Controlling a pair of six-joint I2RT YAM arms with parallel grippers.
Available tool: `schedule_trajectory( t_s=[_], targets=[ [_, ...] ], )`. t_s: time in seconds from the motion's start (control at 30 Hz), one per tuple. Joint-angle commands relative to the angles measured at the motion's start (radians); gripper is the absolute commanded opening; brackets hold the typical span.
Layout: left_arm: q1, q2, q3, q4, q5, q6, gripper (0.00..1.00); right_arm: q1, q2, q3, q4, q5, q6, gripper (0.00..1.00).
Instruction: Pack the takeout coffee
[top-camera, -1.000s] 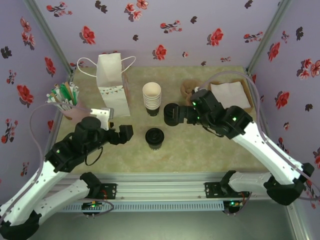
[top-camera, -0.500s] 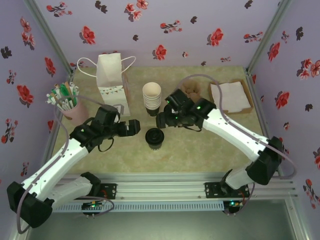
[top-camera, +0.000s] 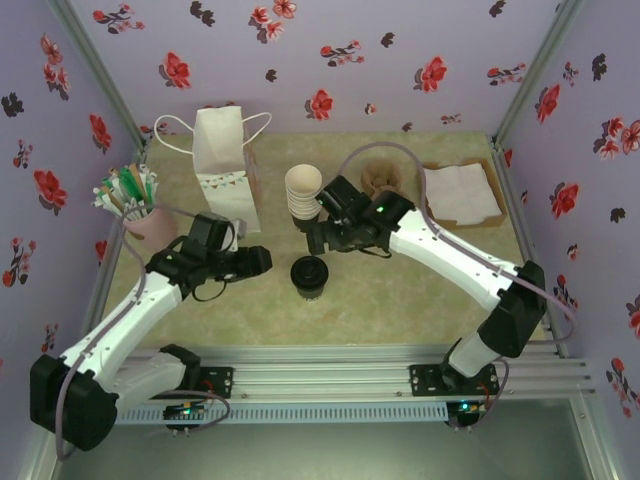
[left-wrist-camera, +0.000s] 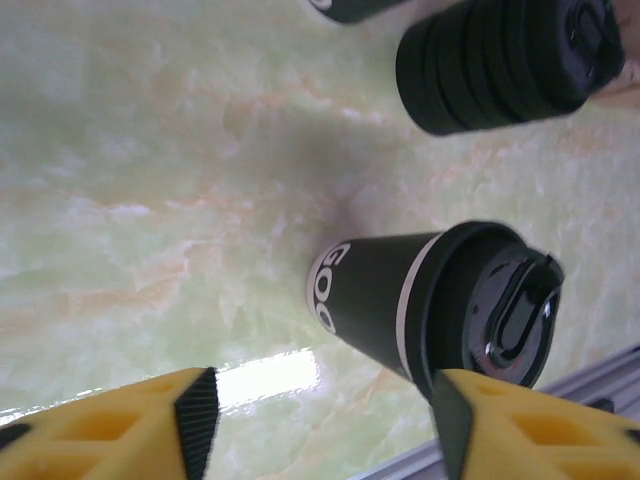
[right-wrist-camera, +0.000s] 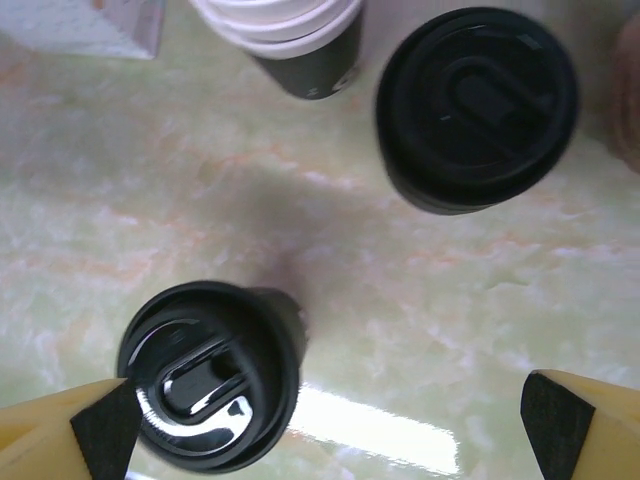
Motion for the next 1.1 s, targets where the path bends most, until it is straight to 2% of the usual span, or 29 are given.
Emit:
schedule_trajectory(
  t_s=[0.0, 0.27, 0.5, 0.73, 0.93, 1.07],
  targets=[
    [-0.02, 0.032, -0.027, 0.035, 0.047, -0.018, 0.51, -0.041, -0.044, 0.009, -0.04, 0.072, 0.022, 0.99],
    [-0.121, 0.166, -0.052, 0.161, 0.049, -0.059, 0.35, -0.121, -0.074, 0.003, -0.084, 0.195, 0.071, 0.99],
    [-0.185, 0.221, -0.07, 0.238, 0.049, -0.097, 0.32, -0.255, -0.088, -0.003, -0.061, 0.174, -0.001, 0.99],
    [-0.217, 0.253, -0.073, 0.283, 0.046, -0.116, 0.31, -0.377, -0.066, -0.016, 0.015, 0.016, -0.116, 0.91],
    [-0.231, 0.285, -0.065, 0.315, 0.045, -0.12, 0.31, -0.446, 0.006, 0.013, 0.026, -0.04, -0.19, 0.8],
    [-0.246, 0.308, -0.06, 0.334, 0.046, -0.122, 0.32, -0.478, 0.059, 0.041, 0.029, -0.057, -0.229, 0.77]
  ],
)
